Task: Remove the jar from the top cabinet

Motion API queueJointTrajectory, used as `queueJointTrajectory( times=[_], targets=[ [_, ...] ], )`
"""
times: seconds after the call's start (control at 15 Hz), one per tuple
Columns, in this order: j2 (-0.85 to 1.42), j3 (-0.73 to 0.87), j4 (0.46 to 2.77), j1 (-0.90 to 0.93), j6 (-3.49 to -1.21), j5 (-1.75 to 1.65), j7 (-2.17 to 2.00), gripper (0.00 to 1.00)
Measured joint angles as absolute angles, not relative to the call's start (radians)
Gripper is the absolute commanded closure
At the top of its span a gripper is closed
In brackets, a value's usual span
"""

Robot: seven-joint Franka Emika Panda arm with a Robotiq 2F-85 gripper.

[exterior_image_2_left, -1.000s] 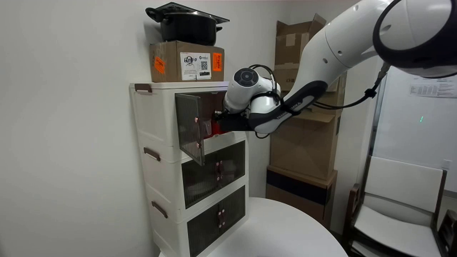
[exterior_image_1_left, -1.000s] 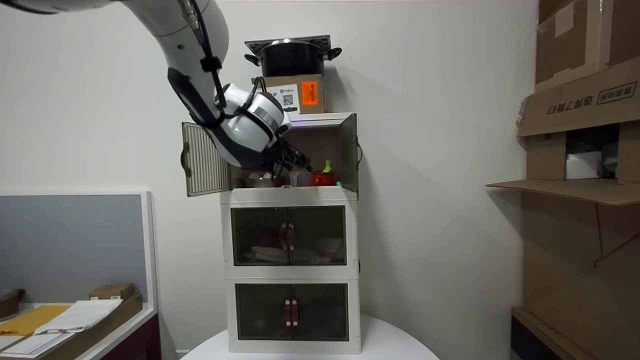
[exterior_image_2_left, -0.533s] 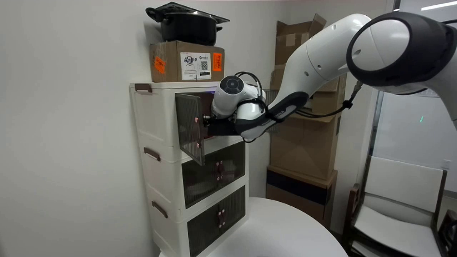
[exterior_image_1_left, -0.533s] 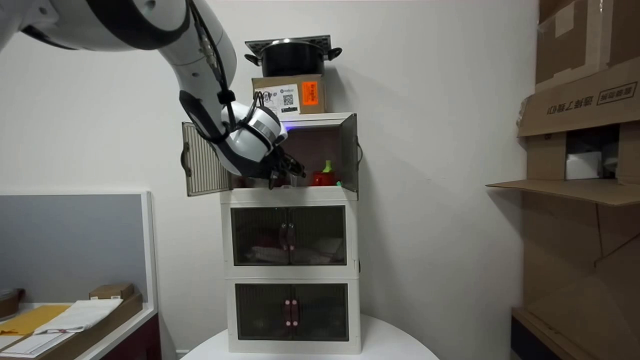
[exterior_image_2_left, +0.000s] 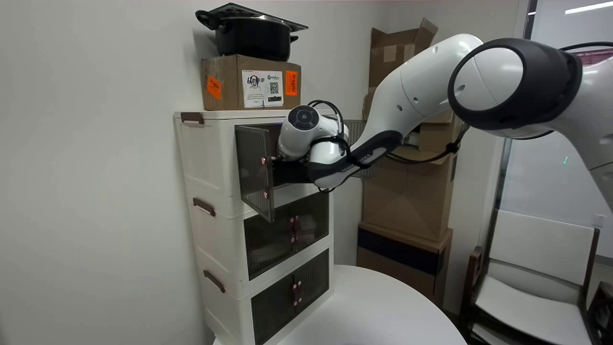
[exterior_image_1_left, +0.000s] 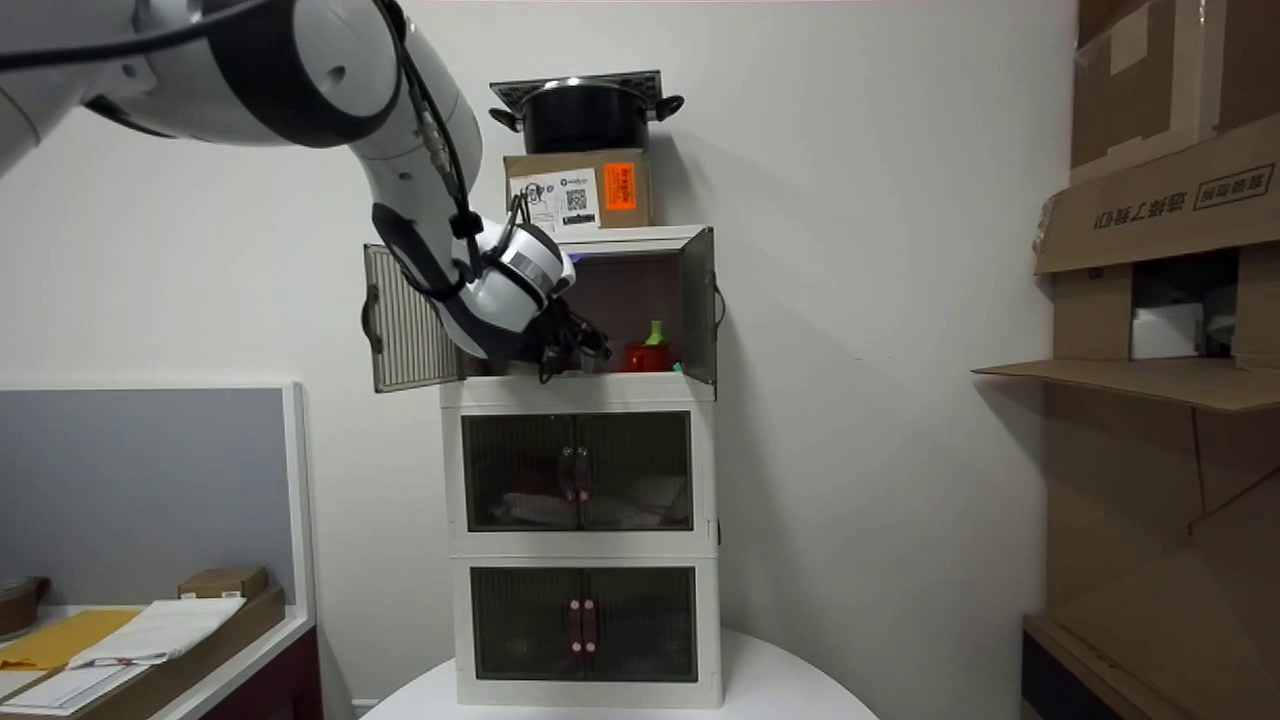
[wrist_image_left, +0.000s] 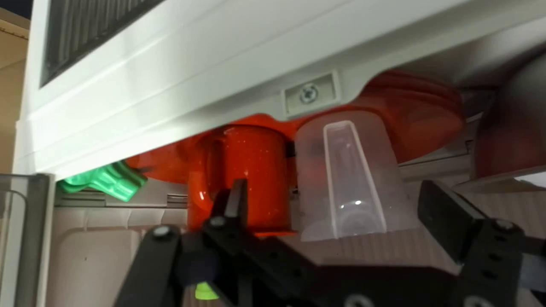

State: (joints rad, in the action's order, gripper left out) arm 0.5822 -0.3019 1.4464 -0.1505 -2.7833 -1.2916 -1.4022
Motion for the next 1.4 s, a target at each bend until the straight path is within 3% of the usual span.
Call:
queueJointTrajectory(
  times=[0.07, 0.13, 0.2, 0.53, 0.67, 0.87, 1.07, 1.4],
  targets=[
    [0.588, -0.301, 1.438, -0.148, -2.783, -1.292, -1.402, 0.0],
    [0.594, -0.3, 1.431, -0.146, -2.783, -1.292, -1.402, 0.08],
    [0.599, -0.3, 1.423, -0.144, -2.783, -1.292, -1.402, 0.28],
    [0.62, -0.299, 1.396, -0.138, -2.783, -1.292, -1.401, 0.63],
    [0.627, -0.299, 1.387, -0.138, -2.783, -1.292, -1.401, 0.66],
    [0.634, -0.297, 1.379, -0.138, -2.783, -1.292, -1.401, 0.56],
    [0.636, -0.296, 1.374, -0.138, -2.783, -1.293, -1.401, 0.54],
    [0.633, -0.297, 1.372, -0.137, -2.787, -1.296, -1.401, 0.57]
  ],
)
